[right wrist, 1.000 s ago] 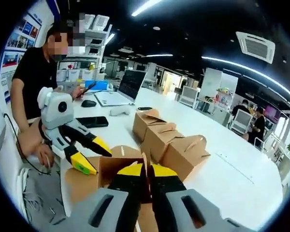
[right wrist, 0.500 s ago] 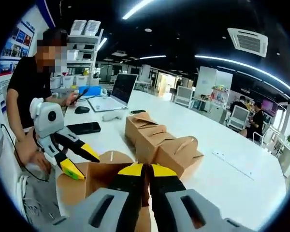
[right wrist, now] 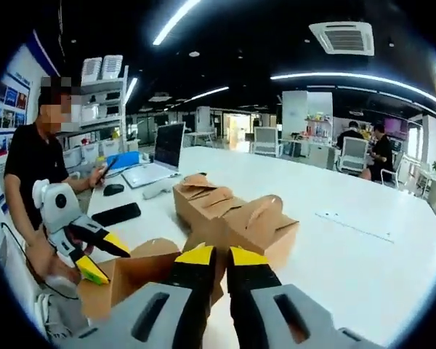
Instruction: Pick up one paper box from the group, open the paper box, and remove the item inside
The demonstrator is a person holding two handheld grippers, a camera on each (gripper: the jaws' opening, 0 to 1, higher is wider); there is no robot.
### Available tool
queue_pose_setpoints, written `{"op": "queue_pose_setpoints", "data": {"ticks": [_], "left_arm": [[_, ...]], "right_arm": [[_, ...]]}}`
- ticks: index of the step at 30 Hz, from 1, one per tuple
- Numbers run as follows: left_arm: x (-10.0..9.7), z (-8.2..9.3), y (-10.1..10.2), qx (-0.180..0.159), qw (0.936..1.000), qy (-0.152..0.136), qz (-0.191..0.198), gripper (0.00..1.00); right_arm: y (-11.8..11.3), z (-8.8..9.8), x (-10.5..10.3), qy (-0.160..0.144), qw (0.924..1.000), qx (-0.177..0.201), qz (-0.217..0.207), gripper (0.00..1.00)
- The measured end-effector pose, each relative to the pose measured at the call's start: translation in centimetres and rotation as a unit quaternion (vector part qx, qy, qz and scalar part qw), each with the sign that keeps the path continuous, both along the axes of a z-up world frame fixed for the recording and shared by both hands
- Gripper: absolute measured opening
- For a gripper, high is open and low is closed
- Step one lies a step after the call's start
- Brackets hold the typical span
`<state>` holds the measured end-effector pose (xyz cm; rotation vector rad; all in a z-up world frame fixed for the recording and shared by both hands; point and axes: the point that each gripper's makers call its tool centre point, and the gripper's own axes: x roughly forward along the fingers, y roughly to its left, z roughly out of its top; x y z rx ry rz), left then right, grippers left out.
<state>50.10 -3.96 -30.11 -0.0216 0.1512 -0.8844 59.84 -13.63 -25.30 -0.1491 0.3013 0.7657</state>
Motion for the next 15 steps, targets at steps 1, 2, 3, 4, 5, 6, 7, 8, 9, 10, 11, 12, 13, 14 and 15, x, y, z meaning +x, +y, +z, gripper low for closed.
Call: {"op": "queue_pose_setpoints", "data": {"ticks": [1, 2, 3, 4, 5, 6, 7, 8, 9, 10, 11, 12, 13, 14, 15], "left_arm": [[0.0, 0.0, 0.0, 0.000, 1.0000, 0.000, -0.001, 0.31], [0.0, 0.0, 0.0, -0.001, 1.0000, 0.001, -0.001, 0.31], [0.0, 0.0, 0.0, -0.002, 1.0000, 0.001, -0.002, 0.31], [0.0, 0.0, 0.0, -0.003, 1.0000, 0.002, -0.002, 0.32], [0.0, 0.0, 0.0, -0.003, 1.0000, 0.002, -0.002, 0.32], [0.0, 0.0, 0.0, -0.003, 1.0000, 0.002, -0.002, 0.32], [0.0, 0.0, 0.0, -0.002, 1.0000, 0.002, -0.002, 0.32], [0.0, 0.0, 0.0, -0.002, 1.0000, 0.002, -0.002, 0.32], [0.0, 0.0, 0.0, -0.002, 1.0000, 0.002, -0.002, 0.32], [0.0, 0.0, -0.1, -0.003, 1.0000, 0.000, -0.004, 0.32], [0.0, 0.0, -0.1, -0.003, 1.0000, 0.000, -0.004, 0.32], [0.0, 0.0, -0.1, -0.003, 1.0000, 0.000, -0.005, 0.32], [0.0, 0.0, -0.1, -0.003, 1.0000, 0.000, -0.005, 0.32], [0.0, 0.0, -0.1, -0.003, 1.0000, -0.001, -0.006, 0.32], [0.0, 0.0, -0.1, -0.003, 1.0000, -0.001, -0.007, 0.33]], "right_arm": [[-0.1, -0.2, 0.1, -0.002, 1.0000, -0.004, -0.003, 0.09], [-0.2, -0.3, 0.1, -0.002, 1.0000, -0.002, -0.004, 0.10], [-0.3, -0.4, 0.1, -0.001, 1.0000, 0.000, -0.005, 0.10], [-0.4, -0.6, 0.2, 0.002, 1.0000, 0.002, -0.006, 0.10], [-0.5, -0.7, 0.4, 0.005, 0.9999, 0.004, -0.008, 0.10], [-0.6, -0.9, 0.5, 0.007, 0.9999, 0.006, -0.010, 0.10], [-0.6, -0.9, 0.5, 0.008, 0.9999, 0.006, -0.010, 0.11], [-0.8, -1.2, 0.7, 0.013, 0.9998, 0.008, -0.011, 0.11], [-0.9, -1.5, 0.9, 0.018, 0.9997, 0.011, -0.013, 0.12], [-1.1, -1.6, 1.1, 0.022, 0.9996, 0.012, -0.013, 0.13], [-1.2, -1.7, 1.2, 0.023, 0.9995, 0.012, -0.014, 0.14], [-1.3, -1.9, 1.2, 0.025, 0.9994, 0.013, -0.017, 0.14], [-1.4, -2.1, 1.2, 0.025, 0.9995, 0.011, -0.018, 0.14], [-1.5, -2.2, 1.1, 0.024, 0.9995, 0.010, -0.018, 0.15], [-1.5, -2.3, 1.1, 0.024, 0.9995, 0.010, -0.018, 0.15]]}}
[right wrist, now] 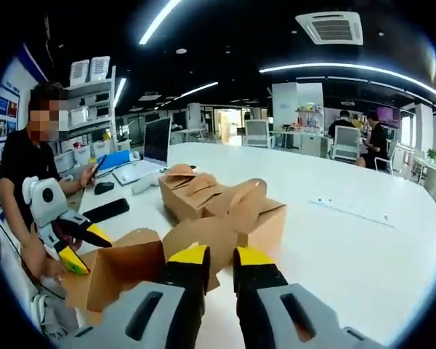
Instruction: Pick up one paper box from the group, open the paper box, and remove the item inside
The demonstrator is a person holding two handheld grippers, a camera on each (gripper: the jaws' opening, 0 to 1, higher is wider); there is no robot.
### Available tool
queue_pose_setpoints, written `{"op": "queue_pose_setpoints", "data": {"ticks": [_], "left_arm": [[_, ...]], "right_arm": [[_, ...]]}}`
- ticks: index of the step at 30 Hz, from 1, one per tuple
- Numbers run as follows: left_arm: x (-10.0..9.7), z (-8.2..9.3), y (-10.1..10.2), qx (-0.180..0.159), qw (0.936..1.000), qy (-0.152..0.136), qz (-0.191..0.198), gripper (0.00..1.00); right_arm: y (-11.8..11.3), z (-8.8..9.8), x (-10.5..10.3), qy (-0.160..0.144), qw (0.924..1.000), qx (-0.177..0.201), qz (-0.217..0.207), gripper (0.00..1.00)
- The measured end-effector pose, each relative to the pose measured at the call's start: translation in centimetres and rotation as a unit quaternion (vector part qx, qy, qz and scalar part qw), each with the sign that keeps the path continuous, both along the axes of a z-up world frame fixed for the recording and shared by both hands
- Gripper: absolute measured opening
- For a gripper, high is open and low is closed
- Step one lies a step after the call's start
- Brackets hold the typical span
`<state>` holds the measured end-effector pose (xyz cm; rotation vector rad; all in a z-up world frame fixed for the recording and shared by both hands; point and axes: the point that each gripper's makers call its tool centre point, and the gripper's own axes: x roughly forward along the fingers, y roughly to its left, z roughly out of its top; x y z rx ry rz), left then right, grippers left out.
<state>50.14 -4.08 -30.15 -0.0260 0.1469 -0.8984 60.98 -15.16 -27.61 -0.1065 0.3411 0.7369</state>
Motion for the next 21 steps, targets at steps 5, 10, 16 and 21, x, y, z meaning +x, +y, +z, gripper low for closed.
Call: {"op": "queue_pose_setpoints", "data": {"ticks": [5, 10, 16, 21], "left_arm": [[0.0, 0.0, -0.1, -0.001, 1.0000, -0.001, -0.003, 0.34], [0.0, -0.1, 0.0, 0.000, 1.0000, 0.001, -0.005, 0.37], [0.2, -0.5, 0.4, 0.004, 0.9999, 0.009, -0.011, 0.47], [-0.5, -1.6, -0.4, 0.025, 0.9991, 0.013, -0.033, 0.56]], "right_arm": [[-0.2, -0.7, 0.0, 0.005, 1.0000, -0.001, -0.001, 0.16], [-0.3, -1.9, 0.0, 0.019, 0.9998, -0.004, -0.001, 0.17], [-0.4, -2.4, -0.1, 0.017, 0.9995, -0.025, 0.004, 0.19], [0.0, -2.8, -0.1, 0.020, 0.9993, -0.031, 0.012, 0.20]]}}
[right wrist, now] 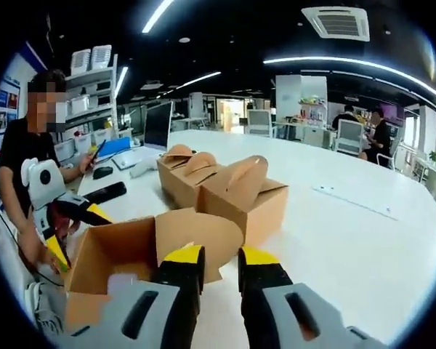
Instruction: Pick up one paper box from the group, open the paper box, and remove the item inside
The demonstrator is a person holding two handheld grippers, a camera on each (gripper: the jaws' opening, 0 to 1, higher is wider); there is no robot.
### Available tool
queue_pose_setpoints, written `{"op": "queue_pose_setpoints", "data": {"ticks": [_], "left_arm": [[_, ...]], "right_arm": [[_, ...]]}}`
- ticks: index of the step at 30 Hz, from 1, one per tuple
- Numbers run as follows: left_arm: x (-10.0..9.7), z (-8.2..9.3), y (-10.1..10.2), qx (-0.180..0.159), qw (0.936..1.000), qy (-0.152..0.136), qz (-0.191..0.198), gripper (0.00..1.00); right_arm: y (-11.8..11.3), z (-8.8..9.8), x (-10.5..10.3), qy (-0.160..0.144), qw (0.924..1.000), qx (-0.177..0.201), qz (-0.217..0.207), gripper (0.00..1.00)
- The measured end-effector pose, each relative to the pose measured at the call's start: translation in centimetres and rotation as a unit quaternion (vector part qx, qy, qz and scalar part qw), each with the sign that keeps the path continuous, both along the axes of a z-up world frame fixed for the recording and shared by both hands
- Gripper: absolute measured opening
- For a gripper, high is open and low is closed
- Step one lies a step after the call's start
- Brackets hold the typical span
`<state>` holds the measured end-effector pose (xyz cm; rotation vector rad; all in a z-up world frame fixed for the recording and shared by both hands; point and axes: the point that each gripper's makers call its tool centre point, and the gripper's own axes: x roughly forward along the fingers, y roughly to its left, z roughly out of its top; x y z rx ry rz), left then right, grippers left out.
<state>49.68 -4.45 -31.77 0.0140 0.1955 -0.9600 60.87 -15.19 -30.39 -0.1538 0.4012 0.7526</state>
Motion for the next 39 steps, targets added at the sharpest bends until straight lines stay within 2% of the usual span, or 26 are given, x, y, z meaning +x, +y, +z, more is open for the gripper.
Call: {"op": "queue_pose_setpoints", "data": {"ticks": [10, 17, 21, 25, 28, 32, 34, 36, 39], "left_arm": [[0.0, -0.1, -0.2, 0.000, 1.0000, -0.001, -0.003, 0.56], [0.0, -0.1, -0.4, 0.002, 1.0000, -0.002, -0.006, 0.56], [0.0, -0.1, -0.3, 0.003, 1.0000, -0.003, -0.007, 0.57], [-0.1, -0.2, -0.3, 0.004, 0.9999, -0.004, -0.009, 0.56], [-0.1, -0.3, -0.4, 0.007, 0.9999, -0.005, -0.012, 0.55], [-0.2, -0.4, -0.4, 0.015, 0.9998, -0.007, -0.014, 0.55], [-0.3, -0.5, -0.5, 0.019, 0.9996, -0.009, -0.017, 0.55], [-0.3, -0.6, -0.5, 0.023, 0.9995, -0.009, -0.019, 0.55], [-0.3, -0.6, -0.5, 0.022, 0.9995, -0.008, -0.020, 0.55]], "right_arm": [[0.2, -0.9, 0.1, 0.011, 0.9998, -0.010, 0.016, 0.20], [0.5, -1.4, 0.2, 0.039, 0.9988, -0.001, 0.030, 0.20], [0.4, -1.9, 0.3, 0.056, 0.9977, 0.006, 0.039, 0.27], [0.6, -1.7, 0.2, 0.055, 0.9971, 0.015, 0.051, 0.27], [1.4, -1.6, -0.2, 0.049, 0.9953, 0.018, 0.082, 0.27], [2.1, -1.4, -0.5, 0.047, 0.9936, 0.021, 0.101, 0.26], [2.5, -1.5, -0.9, 0.045, 0.9921, 0.013, 0.116, 0.26], [2.7, -2.1, -1.4, 0.043, 0.9903, -0.010, 0.131, 0.26], [2.5, -2.2, -1.3, 0.039, 0.9907, -0.020, 0.129, 0.26]]}}
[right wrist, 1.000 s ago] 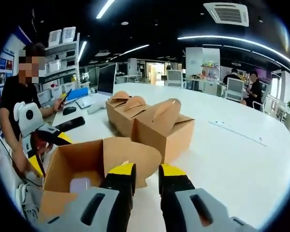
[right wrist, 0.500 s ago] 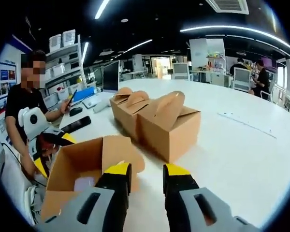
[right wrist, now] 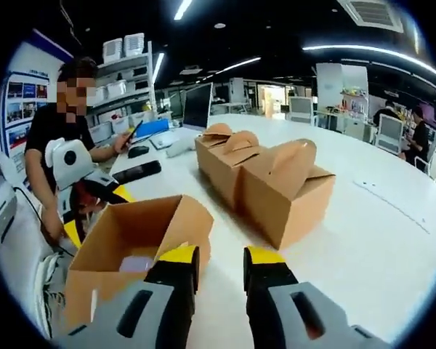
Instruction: Pick up one paper box from the group, open the paper box, and remove the item inside
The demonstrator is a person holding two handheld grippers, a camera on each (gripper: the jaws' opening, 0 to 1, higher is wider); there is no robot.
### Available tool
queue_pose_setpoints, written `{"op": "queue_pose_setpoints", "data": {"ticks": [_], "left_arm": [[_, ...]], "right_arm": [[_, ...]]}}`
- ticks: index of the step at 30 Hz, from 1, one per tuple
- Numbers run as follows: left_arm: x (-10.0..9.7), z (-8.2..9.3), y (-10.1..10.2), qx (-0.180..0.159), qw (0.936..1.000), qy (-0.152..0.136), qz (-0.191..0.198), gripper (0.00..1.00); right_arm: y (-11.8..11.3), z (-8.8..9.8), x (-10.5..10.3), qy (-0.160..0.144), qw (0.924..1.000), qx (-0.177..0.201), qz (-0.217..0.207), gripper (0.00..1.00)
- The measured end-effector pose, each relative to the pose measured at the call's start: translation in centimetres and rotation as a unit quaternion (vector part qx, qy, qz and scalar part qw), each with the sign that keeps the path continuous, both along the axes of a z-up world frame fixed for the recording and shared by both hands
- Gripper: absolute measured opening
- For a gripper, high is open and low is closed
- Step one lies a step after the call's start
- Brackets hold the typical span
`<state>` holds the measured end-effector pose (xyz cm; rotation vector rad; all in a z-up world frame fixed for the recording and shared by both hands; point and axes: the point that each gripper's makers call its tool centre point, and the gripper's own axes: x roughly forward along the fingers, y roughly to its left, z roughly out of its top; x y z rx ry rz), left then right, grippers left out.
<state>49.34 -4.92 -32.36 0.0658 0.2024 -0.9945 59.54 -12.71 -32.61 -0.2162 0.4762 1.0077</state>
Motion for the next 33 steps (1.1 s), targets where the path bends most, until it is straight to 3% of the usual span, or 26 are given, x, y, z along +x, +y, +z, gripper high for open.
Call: {"op": "queue_pose_setpoints", "data": {"ticks": [13, 24, 33], "left_arm": [[-0.3, 0.3, 0.6, -0.002, 1.0000, 0.001, -0.007, 0.60], [-0.3, 0.5, 1.9, 0.007, 0.9999, 0.009, -0.001, 0.61], [0.4, 0.7, 5.0, 0.039, 0.9984, -0.001, 0.042, 0.56]], "right_arm": [[-1.4, -0.1, -0.5, 0.041, 0.9981, 0.045, -0.008, 0.26], [-1.9, -0.1, -2.3, 0.039, 0.9977, 0.056, 0.002, 0.26], [-1.6, -0.2, -4.5, 0.027, 0.9982, 0.049, 0.020, 0.26]]}}
